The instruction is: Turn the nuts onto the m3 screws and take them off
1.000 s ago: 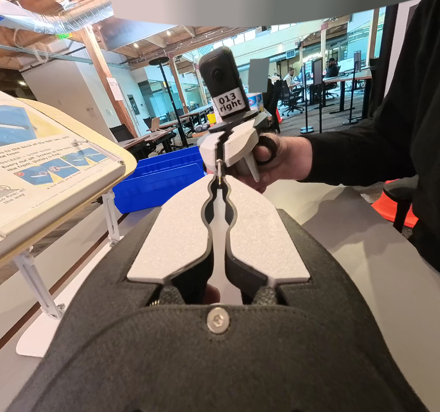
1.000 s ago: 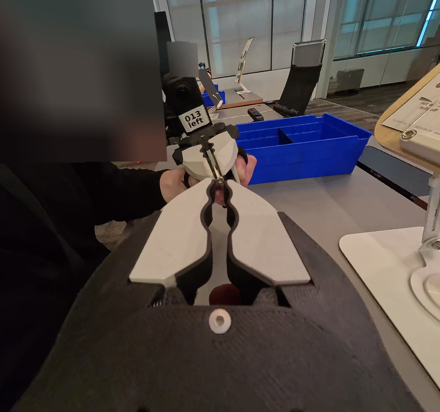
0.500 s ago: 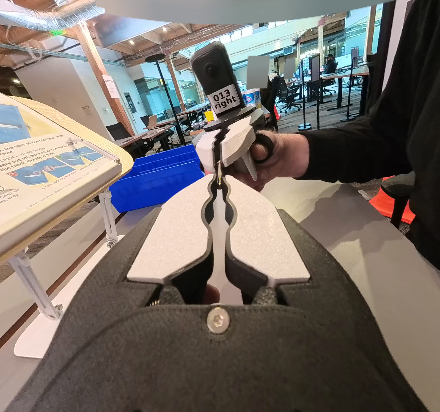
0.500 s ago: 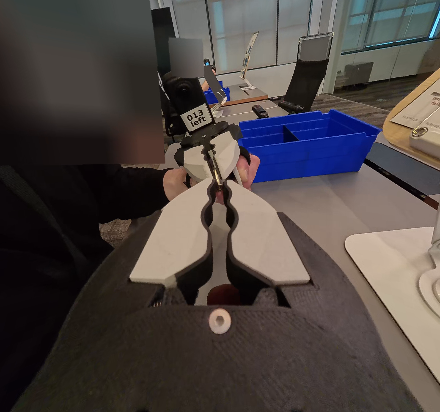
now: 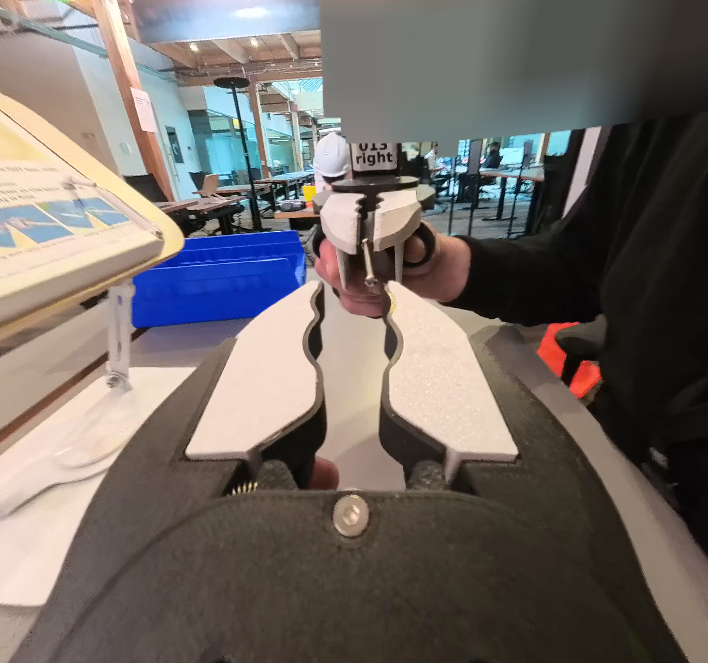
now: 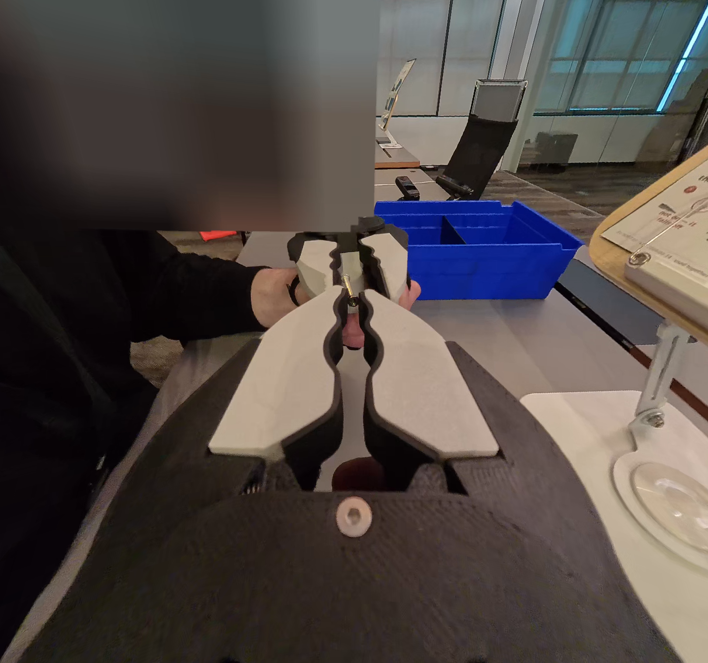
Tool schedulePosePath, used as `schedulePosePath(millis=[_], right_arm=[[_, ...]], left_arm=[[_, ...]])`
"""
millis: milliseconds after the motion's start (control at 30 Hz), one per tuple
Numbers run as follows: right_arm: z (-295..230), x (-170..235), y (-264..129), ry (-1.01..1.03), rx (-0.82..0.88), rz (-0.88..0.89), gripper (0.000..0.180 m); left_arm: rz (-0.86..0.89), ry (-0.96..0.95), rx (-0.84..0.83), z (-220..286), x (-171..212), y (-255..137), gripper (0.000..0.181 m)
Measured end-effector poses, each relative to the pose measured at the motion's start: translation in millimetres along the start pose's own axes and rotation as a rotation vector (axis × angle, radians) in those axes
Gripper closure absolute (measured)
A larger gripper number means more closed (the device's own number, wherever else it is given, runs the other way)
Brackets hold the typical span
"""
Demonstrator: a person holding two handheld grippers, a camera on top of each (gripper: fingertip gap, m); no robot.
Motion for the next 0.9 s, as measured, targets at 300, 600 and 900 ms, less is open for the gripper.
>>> schedulePosePath(millis=[300, 600, 900], right_arm=[[-1.8, -4.7, 0.9, -0.219, 0.029, -0.135, 0.174], [-2.5, -7.1, 2.2, -0.308, 0.039, -0.173, 0.174], [-3.7, -8.9, 0.7, -0.327, 0.043, -0.165, 0.174]], left_arm=[[0.128, -0.299, 0.169, -6.1, 0.2, 0.4, 0.161], [0.146, -0.373, 0.227, -6.5, 4.3, 4.3, 0.171], [0.149, -0.383, 0.233, -8.1, 6.1, 4.9, 0.177]])
Point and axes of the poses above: each gripper's, where its closed fingertips meet, y out along the fingers, x out of its underside, z = x × y across the jaws, the point moved 7 cm from there along -y, back along the fingers, and after that the axes turned 5 degrees about -y, right-handed, at the moved point
